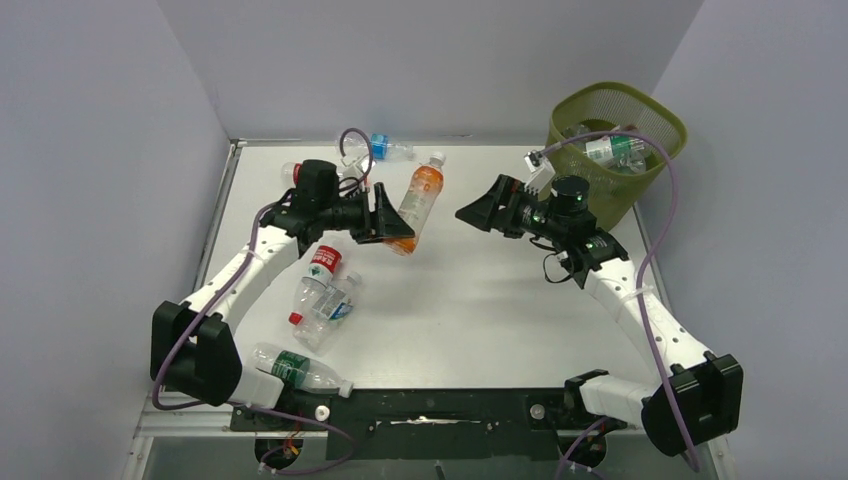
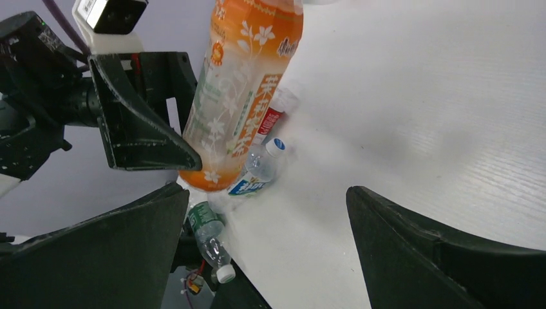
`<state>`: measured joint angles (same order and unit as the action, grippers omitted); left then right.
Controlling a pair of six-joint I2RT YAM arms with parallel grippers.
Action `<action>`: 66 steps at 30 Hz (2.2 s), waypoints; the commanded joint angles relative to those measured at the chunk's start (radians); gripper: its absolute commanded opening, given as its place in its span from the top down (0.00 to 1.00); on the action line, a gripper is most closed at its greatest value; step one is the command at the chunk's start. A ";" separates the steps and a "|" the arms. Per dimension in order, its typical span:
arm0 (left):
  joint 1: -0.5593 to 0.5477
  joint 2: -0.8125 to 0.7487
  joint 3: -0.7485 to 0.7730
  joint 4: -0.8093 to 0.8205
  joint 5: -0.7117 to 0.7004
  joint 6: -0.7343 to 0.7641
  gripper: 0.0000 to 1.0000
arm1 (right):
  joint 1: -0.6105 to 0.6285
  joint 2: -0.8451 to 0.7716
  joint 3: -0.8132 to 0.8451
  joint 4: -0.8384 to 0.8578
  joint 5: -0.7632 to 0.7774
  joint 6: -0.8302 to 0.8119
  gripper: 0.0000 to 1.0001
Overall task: Put the plastic bottles in the bin
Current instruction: Pick up the plastic bottle at the center of the board, then place the plastic bottle in the trash bin.
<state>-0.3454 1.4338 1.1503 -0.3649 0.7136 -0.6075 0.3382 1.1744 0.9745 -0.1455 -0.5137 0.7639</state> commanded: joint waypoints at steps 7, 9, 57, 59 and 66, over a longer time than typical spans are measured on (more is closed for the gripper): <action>-0.107 -0.048 0.005 0.194 0.135 -0.046 0.38 | -0.054 0.027 0.054 0.172 -0.091 0.080 0.01; -0.132 -0.042 0.005 0.200 0.130 -0.044 0.38 | -0.058 0.030 0.050 0.204 -0.106 0.100 0.01; -0.125 -0.113 0.057 0.020 -0.104 0.085 0.15 | -0.575 0.181 0.694 -0.231 -0.149 -0.164 0.43; -0.106 -0.116 0.035 0.031 -0.085 0.085 0.15 | -0.622 0.200 0.731 -0.192 -0.140 -0.142 0.43; -0.070 -0.108 0.028 0.010 -0.036 0.120 0.15 | -0.695 0.258 0.777 -0.002 0.005 -0.097 0.42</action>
<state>-0.4294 1.3407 1.1679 -0.3794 0.6304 -0.5297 -0.3462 1.4094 1.7042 -0.2901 -0.6060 0.6476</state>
